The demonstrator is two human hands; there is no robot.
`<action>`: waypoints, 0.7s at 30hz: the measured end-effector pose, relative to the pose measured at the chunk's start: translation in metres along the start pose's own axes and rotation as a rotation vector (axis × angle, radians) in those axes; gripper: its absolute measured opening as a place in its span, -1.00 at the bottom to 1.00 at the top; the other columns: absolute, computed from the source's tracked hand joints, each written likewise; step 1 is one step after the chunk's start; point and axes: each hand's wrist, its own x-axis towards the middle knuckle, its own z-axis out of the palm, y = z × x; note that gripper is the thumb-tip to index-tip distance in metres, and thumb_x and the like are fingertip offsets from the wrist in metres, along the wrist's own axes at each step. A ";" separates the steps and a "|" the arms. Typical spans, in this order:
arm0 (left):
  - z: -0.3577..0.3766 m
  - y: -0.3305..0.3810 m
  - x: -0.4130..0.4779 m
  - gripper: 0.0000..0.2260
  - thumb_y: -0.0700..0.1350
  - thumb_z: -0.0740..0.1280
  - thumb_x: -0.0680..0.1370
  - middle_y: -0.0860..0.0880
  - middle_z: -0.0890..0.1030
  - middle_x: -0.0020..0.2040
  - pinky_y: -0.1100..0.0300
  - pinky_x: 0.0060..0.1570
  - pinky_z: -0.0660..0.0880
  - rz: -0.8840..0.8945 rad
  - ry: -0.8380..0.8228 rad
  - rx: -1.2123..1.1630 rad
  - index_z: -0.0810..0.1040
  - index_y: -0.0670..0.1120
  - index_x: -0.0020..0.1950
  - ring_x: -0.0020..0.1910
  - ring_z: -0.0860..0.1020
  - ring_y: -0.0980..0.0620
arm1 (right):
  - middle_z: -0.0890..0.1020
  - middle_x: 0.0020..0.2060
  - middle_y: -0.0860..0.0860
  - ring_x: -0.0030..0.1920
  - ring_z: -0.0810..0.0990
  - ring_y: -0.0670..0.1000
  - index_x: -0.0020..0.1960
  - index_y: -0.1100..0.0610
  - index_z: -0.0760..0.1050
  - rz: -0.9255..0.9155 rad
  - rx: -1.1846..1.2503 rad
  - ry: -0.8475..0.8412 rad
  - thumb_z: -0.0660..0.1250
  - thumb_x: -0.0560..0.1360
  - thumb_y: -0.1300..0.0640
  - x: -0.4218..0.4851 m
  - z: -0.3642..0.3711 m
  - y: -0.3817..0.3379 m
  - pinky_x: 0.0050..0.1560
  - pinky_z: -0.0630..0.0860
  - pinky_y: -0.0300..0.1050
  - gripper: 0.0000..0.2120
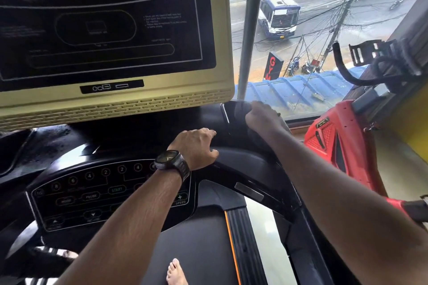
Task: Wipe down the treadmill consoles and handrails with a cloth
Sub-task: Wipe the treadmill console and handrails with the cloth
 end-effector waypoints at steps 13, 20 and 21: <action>0.007 -0.002 0.004 -0.54 0.07 0.24 0.51 0.00 0.56 0.32 -0.02 0.27 0.45 -0.006 0.034 0.013 0.46 -0.04 0.39 0.26 0.55 -0.05 | 0.54 0.35 0.19 0.35 0.51 0.26 0.37 0.22 0.48 0.199 0.347 -0.134 0.12 0.68 0.04 0.037 0.038 -0.055 0.27 0.44 0.03 -0.62; 0.004 -0.001 0.004 -0.51 0.10 0.22 0.53 0.00 0.53 0.35 -0.03 0.29 0.44 0.014 0.026 0.023 0.42 -0.04 0.43 0.28 0.53 -0.03 | 0.58 0.22 0.21 0.21 0.56 0.25 0.16 0.18 0.43 -0.022 0.154 -0.297 0.13 0.57 0.26 0.033 0.037 -0.042 0.14 0.49 0.00 -0.79; 0.005 -0.001 0.004 -0.52 0.10 0.22 0.53 0.00 0.54 0.34 -0.04 0.28 0.45 0.014 0.028 0.027 0.44 -0.05 0.41 0.27 0.54 -0.04 | 0.59 0.20 0.19 0.19 0.57 0.24 0.17 0.17 0.42 -0.048 0.128 -0.310 0.15 0.54 0.27 0.030 0.035 -0.038 0.16 0.51 0.00 -0.78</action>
